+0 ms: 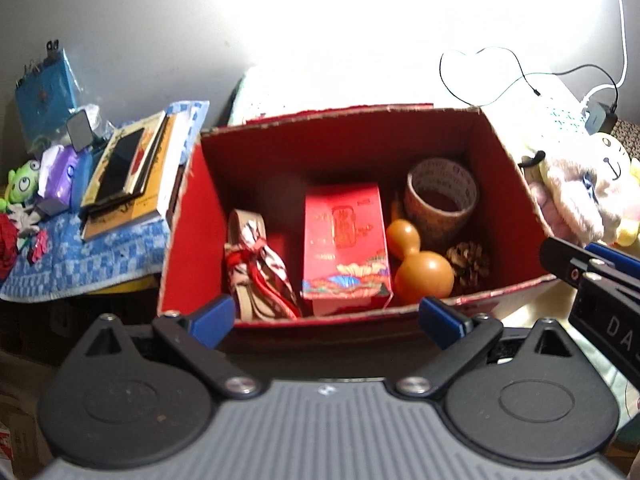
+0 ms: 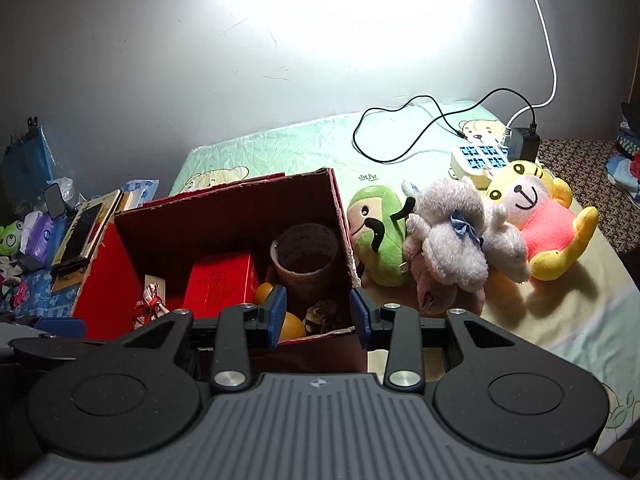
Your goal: Organize objects
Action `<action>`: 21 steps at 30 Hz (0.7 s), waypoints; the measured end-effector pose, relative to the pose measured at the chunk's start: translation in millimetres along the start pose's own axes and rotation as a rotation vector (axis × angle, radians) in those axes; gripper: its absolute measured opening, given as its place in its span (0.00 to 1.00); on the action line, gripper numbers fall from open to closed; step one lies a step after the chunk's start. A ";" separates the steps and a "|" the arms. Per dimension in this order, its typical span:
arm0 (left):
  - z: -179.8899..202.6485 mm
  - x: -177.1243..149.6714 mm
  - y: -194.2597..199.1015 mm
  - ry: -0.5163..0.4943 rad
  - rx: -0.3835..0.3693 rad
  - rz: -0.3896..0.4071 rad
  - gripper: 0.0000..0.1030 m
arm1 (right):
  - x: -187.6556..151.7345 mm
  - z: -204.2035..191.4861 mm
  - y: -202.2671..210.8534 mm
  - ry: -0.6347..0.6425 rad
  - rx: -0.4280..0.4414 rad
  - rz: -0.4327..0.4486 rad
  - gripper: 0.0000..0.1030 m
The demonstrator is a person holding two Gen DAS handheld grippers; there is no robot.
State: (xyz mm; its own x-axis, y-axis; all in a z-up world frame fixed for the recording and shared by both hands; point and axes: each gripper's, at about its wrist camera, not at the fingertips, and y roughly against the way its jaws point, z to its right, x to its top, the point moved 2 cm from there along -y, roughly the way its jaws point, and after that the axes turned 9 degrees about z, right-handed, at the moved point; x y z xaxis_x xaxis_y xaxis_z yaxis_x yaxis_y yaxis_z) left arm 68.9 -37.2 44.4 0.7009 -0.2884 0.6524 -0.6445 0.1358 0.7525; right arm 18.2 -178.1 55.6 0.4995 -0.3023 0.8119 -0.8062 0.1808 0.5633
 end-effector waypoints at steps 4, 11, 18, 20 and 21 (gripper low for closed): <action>-4.2 4.7 -1.1 0.004 0.003 0.010 0.97 | 1.6 -2.4 -2.7 0.001 0.010 0.003 0.36; -11.8 6.9 -5.0 0.017 0.019 0.024 0.97 | 4.7 -7.6 -8.6 -0.012 0.048 0.009 0.36; -18.3 9.2 -12.3 0.025 0.033 0.034 0.97 | 5.8 -13.2 -18.5 -0.004 0.068 0.007 0.36; -19.6 10.4 -15.3 0.026 0.026 0.035 0.97 | 6.5 -14.9 -21.6 0.003 0.071 0.010 0.36; -20.3 11.3 -16.8 0.027 0.025 0.035 0.97 | 7.1 -15.4 -23.2 0.002 0.074 0.010 0.36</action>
State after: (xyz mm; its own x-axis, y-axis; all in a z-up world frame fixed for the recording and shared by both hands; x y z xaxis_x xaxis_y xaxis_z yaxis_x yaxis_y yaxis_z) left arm 93.9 -23.5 41.0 0.6853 -0.2581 0.6810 -0.6762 0.1216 0.7266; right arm 45.3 -170.0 50.6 0.4922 -0.2988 0.8176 -0.8322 0.1141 0.5427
